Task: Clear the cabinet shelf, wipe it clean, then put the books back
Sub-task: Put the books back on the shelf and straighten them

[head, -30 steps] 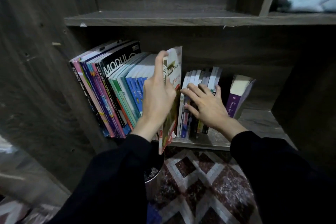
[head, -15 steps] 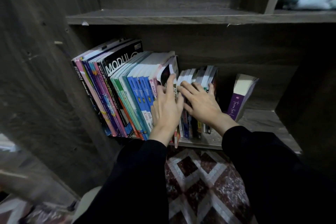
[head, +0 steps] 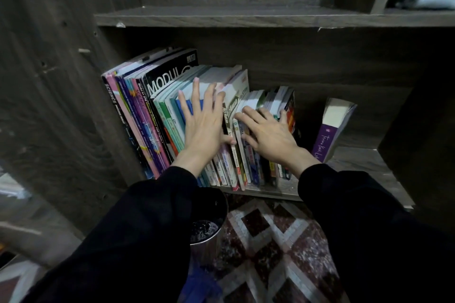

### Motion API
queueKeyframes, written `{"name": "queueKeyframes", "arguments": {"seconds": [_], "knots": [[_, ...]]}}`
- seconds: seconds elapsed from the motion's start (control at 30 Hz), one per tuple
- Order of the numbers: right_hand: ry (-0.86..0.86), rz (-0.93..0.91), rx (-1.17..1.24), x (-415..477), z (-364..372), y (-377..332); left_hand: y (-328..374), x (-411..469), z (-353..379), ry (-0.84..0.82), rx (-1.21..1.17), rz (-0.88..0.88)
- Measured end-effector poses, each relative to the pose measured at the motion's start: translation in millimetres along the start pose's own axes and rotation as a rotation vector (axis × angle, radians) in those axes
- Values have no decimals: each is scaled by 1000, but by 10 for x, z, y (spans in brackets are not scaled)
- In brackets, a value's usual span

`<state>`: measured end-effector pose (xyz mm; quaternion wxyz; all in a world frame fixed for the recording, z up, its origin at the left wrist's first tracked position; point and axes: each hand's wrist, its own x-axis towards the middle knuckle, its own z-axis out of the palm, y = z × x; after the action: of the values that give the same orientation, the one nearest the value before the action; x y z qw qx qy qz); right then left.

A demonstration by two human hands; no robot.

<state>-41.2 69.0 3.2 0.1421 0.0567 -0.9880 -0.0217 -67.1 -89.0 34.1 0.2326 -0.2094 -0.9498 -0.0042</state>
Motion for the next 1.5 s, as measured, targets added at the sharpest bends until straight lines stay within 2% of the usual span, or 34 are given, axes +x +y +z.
{"name": "queueKeyframes", "arguments": {"seconds": [0.23, 0.3, 0.33, 0.4, 0.47, 0.5, 0.53, 0.6, 0.63, 0.7, 0.73, 0.87, 0.93, 1.03, 1.37, 1.43, 1.5], "knots": [[-6, -12, 29, 28, 25, -24, 41, 16, 91, 42, -93, -112], [69, 2, 132, -24, 44, 3, 27, -6, 125, 68, -119, -113], [178, 29, 212, -92, 71, 26, 20, -22, 148, 81, -139, -115], [535, 178, 364, -292, 173, 84, 4, -44, 186, 97, -165, -114], [869, 469, 498, -508, 291, 169, -5, -45, 202, 99, -158, -113], [955, 656, 547, -589, 305, 210, -7, -40, 203, 101, -153, -115], [971, 855, 603, -626, 381, 315, -6, -36, 205, 105, -156, -118], [835, 1173, 845, -604, 592, 604, 9, -24, 215, 118, -170, -125], [743, 1243, 1058, -580, 711, 750, 13, -22, 227, 124, -177, -131], [631, 1212, 1459, -549, 962, 1007, 24, -15, 253, 144, -194, -142], [572, 1191, 1521, -546, 1060, 1082, 27, -13, 264, 156, -204, -146], [263, 1113, 1452, -504, 1360, 1179, 26, -13, 332, 233, -246, -144], [171, 1095, 1358, -463, 1439, 1114, 18, -6, 358, 259, -254, -139], [185, 985, 1275, -378, 1444, 981, 4, 6, 375, 277, -265, -124], [354, 848, 1425, -200, 1413, 739, -92, -1, 435, 338, -232, -46], [325, 841, 1371, -210, 1396, 740, -93, -62, 469, 378, -250, -54], [249, 916, 1269, -287, 1398, 715, -60, -182, 549, 410, -287, -77]]}}
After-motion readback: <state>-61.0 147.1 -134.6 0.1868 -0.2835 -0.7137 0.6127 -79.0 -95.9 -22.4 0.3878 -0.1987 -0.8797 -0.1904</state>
